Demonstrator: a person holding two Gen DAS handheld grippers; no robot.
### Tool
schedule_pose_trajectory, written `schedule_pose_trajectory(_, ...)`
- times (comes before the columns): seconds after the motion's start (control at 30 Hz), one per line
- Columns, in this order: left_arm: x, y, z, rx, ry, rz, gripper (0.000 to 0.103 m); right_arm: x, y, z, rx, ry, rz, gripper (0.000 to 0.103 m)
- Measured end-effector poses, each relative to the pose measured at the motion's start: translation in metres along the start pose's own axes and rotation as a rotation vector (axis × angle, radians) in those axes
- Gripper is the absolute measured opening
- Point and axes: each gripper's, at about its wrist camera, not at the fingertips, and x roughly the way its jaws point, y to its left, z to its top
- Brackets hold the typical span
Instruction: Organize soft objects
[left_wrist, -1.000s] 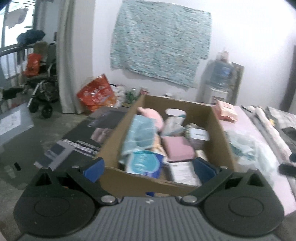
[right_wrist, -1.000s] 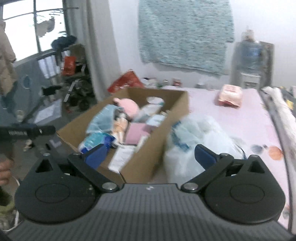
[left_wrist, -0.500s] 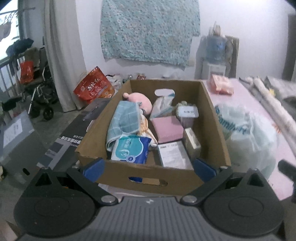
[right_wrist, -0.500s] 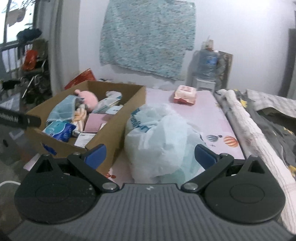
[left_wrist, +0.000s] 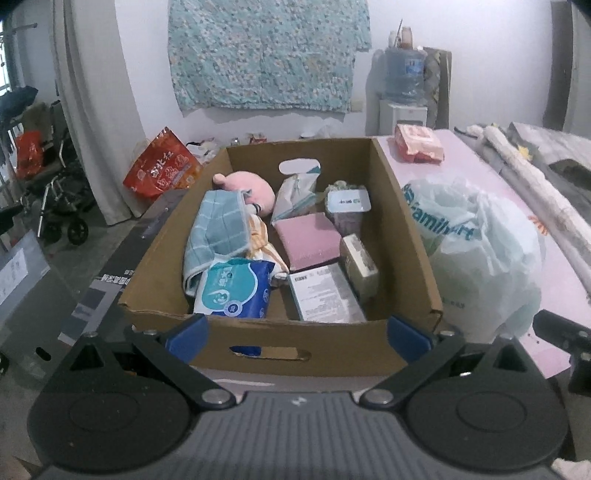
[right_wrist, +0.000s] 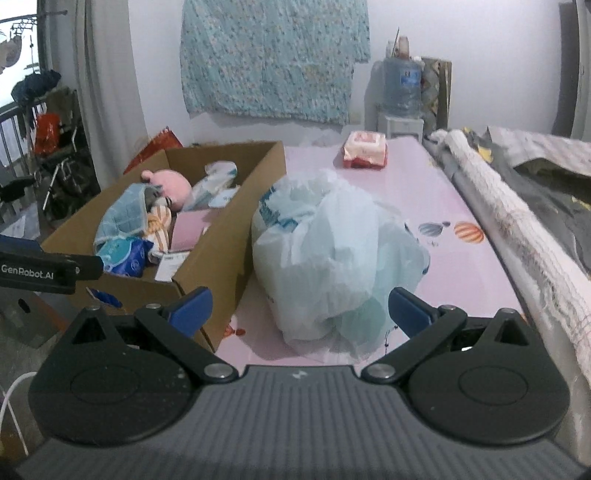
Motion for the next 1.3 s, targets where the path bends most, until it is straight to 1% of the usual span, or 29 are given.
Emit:
schedule_pose_trajectory(0.2,0.01,0.003,0.003,-0.01,0.03,-0.049,0.103,0.011,-0.002,0.0,0.034,0.021,-0.005,0.102)
schedule_pose_trajectory(0.5,0.013,0.0,0.006,0.027,0.03,-0.042,0.103,0.024,-0.006,0.003,0.089,0.043,-0.007,0.102)
schedule_pose_trajectory(0.63,0.011,0.001,0.007,0.037,0.018,-0.035,0.103,0.028,-0.007,0.003,0.097,0.051,-0.014,0.102)
schedule_pose_trajectory(0.83,0.01,0.002,0.008,0.042,0.019,-0.045,0.103,0.03,-0.007,0.004,0.104,0.057,-0.018,0.102)
schedule_pose_trajectory(0.9,0.01,0.002,0.008,0.041,0.021,-0.048,0.103,0.028,-0.006,0.004,0.102,0.05,-0.033,0.102)
schedule_pose_trajectory(1.1,0.01,0.004,0.01,0.03,0.038,-0.067,0.103,0.023,-0.002,0.006,0.108,0.045,-0.027,0.102)
schedule_pose_trajectory(1.2,0.011,0.007,0.009,0.017,0.052,-0.078,0.103,0.023,0.001,0.007,0.108,0.061,-0.024,0.102)
schedule_pose_trajectory(1.3,0.015,0.009,0.006,0.015,0.074,-0.069,0.103,0.025,0.006,0.006,0.103,0.079,-0.021,0.102)
